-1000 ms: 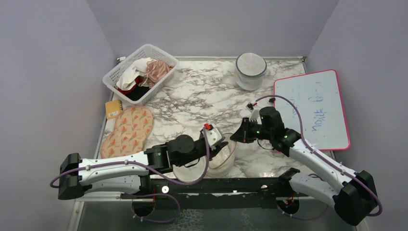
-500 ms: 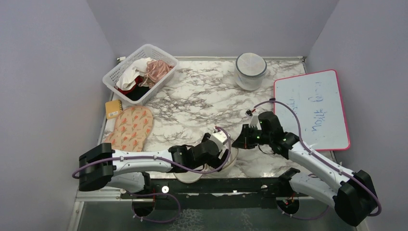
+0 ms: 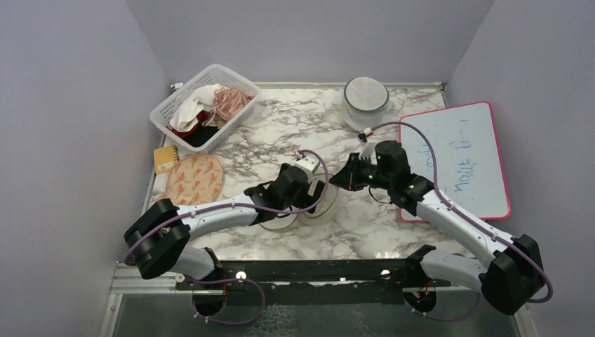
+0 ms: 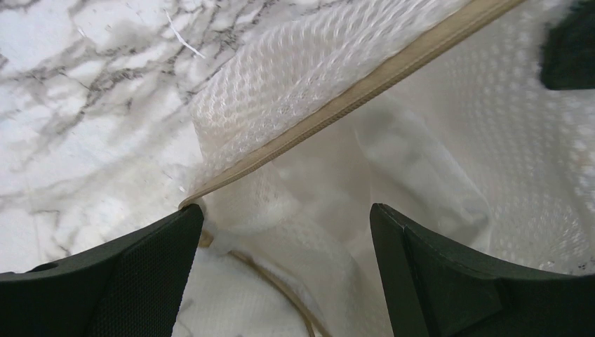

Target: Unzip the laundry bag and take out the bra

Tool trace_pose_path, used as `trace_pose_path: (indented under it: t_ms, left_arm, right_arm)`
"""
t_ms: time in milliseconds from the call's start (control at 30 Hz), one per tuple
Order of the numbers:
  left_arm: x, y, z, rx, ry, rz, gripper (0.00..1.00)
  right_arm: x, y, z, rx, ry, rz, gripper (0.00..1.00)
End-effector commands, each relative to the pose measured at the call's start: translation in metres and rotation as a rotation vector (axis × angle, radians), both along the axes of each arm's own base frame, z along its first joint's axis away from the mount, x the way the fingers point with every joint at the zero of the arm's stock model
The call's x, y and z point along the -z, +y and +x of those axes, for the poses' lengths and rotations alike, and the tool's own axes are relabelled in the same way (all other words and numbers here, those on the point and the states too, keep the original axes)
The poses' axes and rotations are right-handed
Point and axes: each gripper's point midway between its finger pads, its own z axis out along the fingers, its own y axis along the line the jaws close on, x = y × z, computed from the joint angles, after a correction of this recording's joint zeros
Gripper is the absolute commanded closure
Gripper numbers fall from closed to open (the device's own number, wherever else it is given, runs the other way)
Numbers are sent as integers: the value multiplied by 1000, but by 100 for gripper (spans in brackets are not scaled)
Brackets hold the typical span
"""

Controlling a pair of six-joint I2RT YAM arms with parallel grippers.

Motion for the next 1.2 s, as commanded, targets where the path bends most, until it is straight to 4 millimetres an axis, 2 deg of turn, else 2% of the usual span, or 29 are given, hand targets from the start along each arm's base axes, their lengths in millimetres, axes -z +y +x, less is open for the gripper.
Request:
trace_pose_path:
  t_ms: [0, 100, 267, 367, 500, 633, 700, 767, 967, 1167]
  left_arm:
    - [-27, -6, 21, 64, -97, 35, 16]
    - [-38, -10, 16, 109, -101, 17, 20]
    - [-50, -31, -19, 238, -2, -161, 36]
    - [-55, -35, -34, 247, 43, -257, 45]
    - [-61, -43, -50, 278, 59, -352, 54]
    - [-60, -58, -65, 351, 45, -350, 64]
    - [-53, -63, -64, 356, 39, -304, 69]
    - [-44, -63, -58, 337, 33, -256, 70]
    - [-34, -72, -45, 303, 14, -242, 63]
    - [-27, -86, -32, 265, 11, -249, 64]
  right_arm:
    - [14, -9, -7, 17, -11, -25, 99]
    - [36, -10, -30, -34, 50, -5, 99]
    - [54, -2, -60, -148, 129, 78, 99]
    - [63, -6, -60, -119, 145, 54, 99]
    - [62, -17, -49, -26, 132, 2, 99]
    - [58, -21, -45, 2, 118, -11, 99]
    - [59, -25, -45, 25, 118, -23, 99]
    - [57, -30, -44, 53, 113, -29, 99]
    - [50, -35, -45, 103, 99, 3, 99]
    - [52, -36, -46, 103, 108, -1, 99]
